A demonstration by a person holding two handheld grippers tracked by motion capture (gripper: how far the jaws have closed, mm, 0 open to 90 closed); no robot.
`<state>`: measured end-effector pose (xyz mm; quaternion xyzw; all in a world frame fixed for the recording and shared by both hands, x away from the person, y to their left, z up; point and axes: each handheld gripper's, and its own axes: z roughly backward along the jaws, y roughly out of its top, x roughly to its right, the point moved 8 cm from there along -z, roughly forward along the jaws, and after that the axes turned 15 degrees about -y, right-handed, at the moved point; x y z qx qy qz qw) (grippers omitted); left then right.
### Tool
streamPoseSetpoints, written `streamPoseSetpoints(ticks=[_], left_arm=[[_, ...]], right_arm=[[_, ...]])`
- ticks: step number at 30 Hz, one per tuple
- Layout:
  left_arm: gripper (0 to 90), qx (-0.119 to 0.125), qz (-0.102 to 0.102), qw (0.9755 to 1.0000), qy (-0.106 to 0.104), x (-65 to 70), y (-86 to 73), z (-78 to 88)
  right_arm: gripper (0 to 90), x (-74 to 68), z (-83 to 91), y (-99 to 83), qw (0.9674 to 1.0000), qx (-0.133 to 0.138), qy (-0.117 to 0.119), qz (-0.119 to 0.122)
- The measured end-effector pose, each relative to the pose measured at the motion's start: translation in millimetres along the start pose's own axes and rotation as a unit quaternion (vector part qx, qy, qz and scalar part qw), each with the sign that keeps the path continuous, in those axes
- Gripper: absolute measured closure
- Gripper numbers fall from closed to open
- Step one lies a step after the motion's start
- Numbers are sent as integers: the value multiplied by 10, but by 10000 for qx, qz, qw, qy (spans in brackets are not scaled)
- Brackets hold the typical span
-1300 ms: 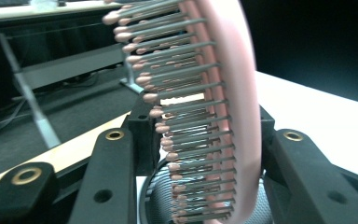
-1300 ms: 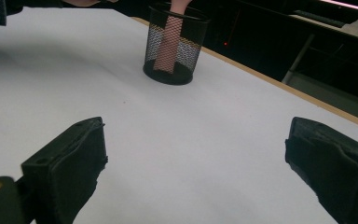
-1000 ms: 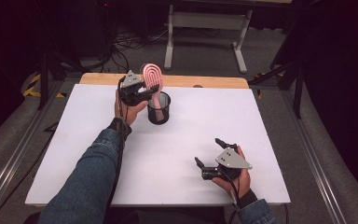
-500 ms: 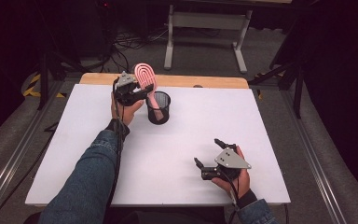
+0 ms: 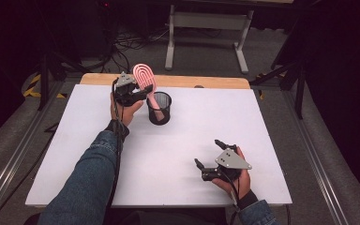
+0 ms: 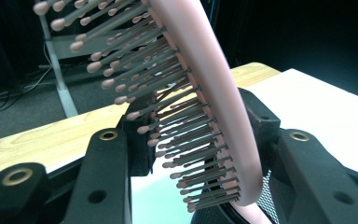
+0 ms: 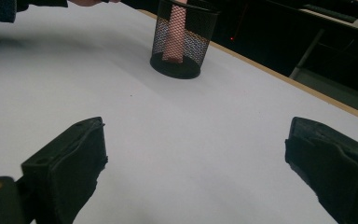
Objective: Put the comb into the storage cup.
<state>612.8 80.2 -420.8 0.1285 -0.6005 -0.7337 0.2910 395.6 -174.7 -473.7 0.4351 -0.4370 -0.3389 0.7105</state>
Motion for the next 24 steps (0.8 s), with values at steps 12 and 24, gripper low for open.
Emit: streamPoseSetpoints(ticks=[12,24], left_arm=[[543,-40,-31,10000,-10,10,19,39],[532,98,-78,9999,-18,12,84,135]], right_arm=[[57,1,1,-1,10000,-4,-10,-9],[57,2,2,-8,10000,-22,-12,-1]])
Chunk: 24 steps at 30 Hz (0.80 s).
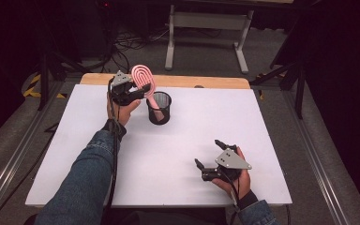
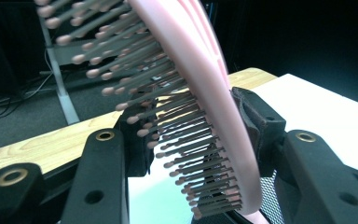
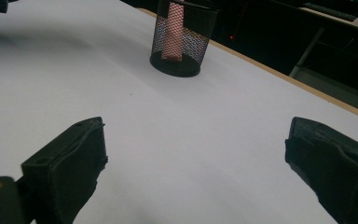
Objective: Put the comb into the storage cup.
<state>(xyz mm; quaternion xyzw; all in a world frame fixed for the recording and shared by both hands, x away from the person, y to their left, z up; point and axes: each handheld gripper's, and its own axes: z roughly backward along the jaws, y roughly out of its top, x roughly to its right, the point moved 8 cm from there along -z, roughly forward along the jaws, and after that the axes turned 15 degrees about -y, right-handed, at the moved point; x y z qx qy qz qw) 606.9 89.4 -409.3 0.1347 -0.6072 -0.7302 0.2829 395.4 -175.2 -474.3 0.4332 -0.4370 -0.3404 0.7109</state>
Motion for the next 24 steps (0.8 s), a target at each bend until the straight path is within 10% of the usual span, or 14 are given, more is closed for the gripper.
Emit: streamPoseSetpoints(ticks=[24], left_arm=[[457,80,-241,9996,150,28,120,109]], right_arm=[[58,-4,1,0,10000,-12,-15,15]])
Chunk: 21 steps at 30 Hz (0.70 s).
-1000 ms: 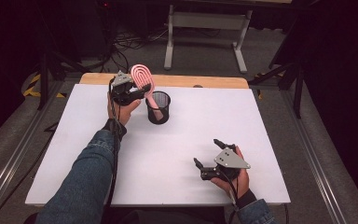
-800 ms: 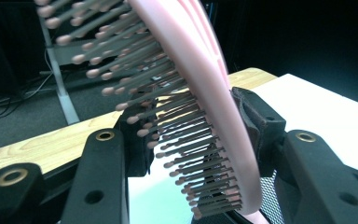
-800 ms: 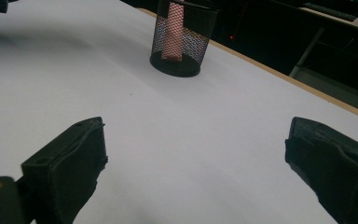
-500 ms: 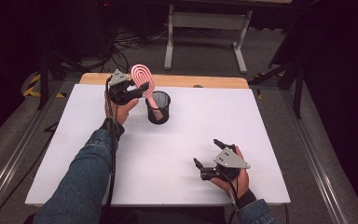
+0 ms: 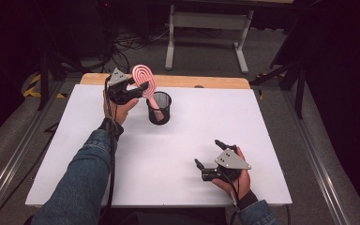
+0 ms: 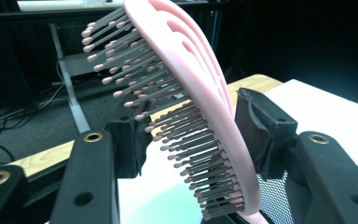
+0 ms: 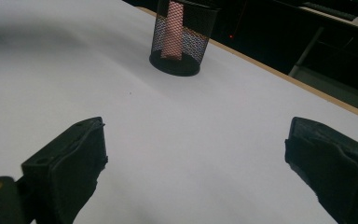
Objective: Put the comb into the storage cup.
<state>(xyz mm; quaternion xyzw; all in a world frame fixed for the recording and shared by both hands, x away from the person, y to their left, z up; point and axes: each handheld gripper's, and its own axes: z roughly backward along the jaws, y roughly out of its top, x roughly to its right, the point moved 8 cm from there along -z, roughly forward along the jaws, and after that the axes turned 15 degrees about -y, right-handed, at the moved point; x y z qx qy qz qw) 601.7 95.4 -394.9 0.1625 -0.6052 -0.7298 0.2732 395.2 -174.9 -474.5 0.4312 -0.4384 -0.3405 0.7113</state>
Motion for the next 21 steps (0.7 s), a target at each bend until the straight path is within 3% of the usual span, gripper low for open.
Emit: streamPoseSetpoints(ticks=[21], left_arm=[[337,-3,-238,9996,133,91,104,40]], right_arm=[[60,2,4,3,10000,8,-3,4]])
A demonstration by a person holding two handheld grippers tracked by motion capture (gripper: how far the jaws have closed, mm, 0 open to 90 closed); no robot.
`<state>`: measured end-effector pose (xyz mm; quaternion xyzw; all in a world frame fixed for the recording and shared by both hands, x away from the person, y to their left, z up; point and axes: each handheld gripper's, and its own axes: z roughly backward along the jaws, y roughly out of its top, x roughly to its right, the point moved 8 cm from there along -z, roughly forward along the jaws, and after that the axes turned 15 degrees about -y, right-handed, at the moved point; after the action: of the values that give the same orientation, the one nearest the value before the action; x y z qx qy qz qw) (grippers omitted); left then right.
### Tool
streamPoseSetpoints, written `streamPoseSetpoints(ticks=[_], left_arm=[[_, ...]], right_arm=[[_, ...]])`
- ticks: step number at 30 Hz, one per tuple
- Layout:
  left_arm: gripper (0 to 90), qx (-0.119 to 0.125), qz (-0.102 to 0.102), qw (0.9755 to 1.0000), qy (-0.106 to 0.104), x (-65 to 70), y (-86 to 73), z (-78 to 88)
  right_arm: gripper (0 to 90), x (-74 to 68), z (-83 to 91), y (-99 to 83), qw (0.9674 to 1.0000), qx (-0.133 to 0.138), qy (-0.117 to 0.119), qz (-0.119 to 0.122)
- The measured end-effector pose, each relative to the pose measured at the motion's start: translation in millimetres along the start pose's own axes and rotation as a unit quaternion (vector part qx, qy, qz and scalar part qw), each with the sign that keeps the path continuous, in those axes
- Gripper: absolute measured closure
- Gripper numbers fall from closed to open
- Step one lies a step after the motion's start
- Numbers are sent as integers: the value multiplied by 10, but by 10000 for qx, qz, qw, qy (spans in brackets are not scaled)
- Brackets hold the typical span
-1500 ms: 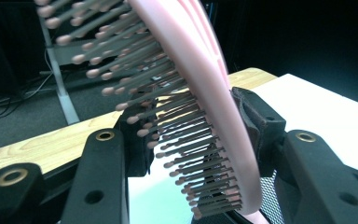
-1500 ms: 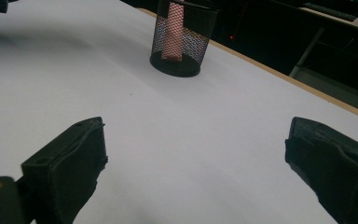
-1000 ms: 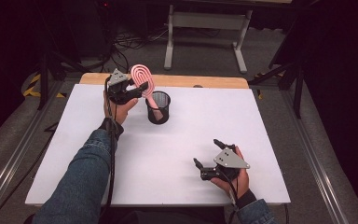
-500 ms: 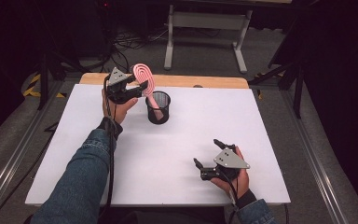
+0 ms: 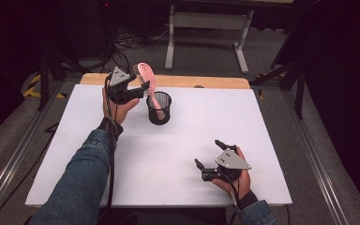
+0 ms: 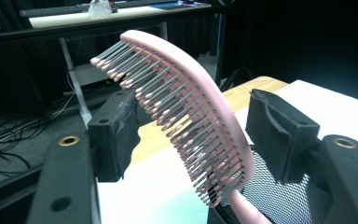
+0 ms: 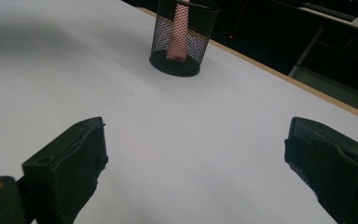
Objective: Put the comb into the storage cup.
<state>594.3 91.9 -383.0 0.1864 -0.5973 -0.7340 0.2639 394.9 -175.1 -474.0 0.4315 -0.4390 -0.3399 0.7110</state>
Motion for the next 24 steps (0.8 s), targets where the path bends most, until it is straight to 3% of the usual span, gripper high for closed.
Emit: streamPoseSetpoints(ticks=[16,24], left_arm=[[214,-89,-50,9999,103,-7,10,64],[187,-162,-316,9992,157,27,18,129]], right_arm=[[60,-1,-5,-10,10000,-23,3,5],[60,0,-7,-11,10000,-25,-4,2]])
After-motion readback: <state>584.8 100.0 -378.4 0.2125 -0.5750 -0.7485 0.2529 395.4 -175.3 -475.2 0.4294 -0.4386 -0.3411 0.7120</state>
